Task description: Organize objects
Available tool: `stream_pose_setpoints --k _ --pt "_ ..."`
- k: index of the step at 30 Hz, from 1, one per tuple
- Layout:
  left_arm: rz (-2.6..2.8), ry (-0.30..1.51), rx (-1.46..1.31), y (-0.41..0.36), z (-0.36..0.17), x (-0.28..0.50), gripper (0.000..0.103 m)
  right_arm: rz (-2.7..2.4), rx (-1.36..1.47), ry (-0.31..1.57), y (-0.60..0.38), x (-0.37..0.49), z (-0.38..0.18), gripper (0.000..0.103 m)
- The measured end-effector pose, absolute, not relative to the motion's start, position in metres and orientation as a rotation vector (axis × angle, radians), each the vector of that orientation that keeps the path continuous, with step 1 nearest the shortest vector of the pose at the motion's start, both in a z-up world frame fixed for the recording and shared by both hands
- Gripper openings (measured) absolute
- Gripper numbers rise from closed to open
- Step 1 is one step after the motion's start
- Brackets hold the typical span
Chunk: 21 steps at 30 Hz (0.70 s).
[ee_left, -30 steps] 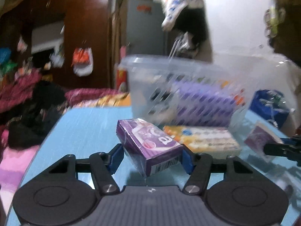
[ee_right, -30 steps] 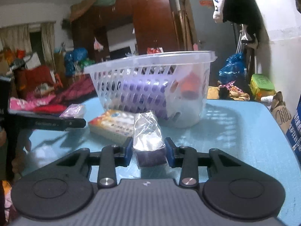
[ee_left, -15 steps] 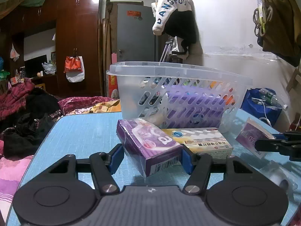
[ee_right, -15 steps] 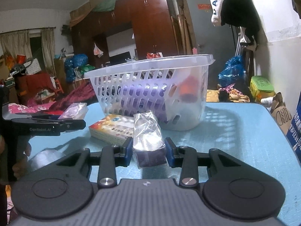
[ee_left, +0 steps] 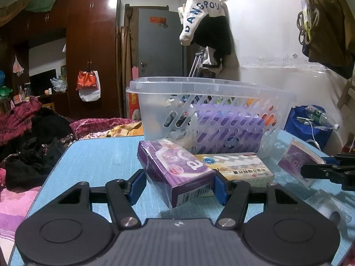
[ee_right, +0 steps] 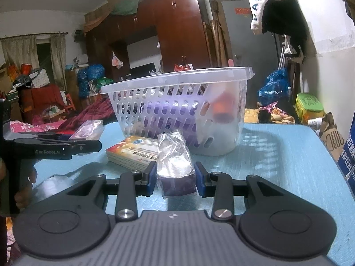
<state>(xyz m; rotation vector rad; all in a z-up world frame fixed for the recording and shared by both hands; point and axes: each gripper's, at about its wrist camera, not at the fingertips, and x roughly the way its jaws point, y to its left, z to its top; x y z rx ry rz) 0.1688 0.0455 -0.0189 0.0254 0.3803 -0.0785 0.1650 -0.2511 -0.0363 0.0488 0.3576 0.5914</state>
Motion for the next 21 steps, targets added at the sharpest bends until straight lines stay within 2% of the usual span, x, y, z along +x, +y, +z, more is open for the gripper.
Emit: stream_pose_setpoints --k 15,21 --pt "-0.067 0.213 -0.068 0.062 -0.009 0.137 0.066 0.634 0.126 0.226 -0.276 0.144 -0.029 0.039" --pt "-0.101 0.121 -0.065 0.063 0.043 0.129 0.066 0.66 0.143 0.117 -0.288 0.137 0.017 0.039"
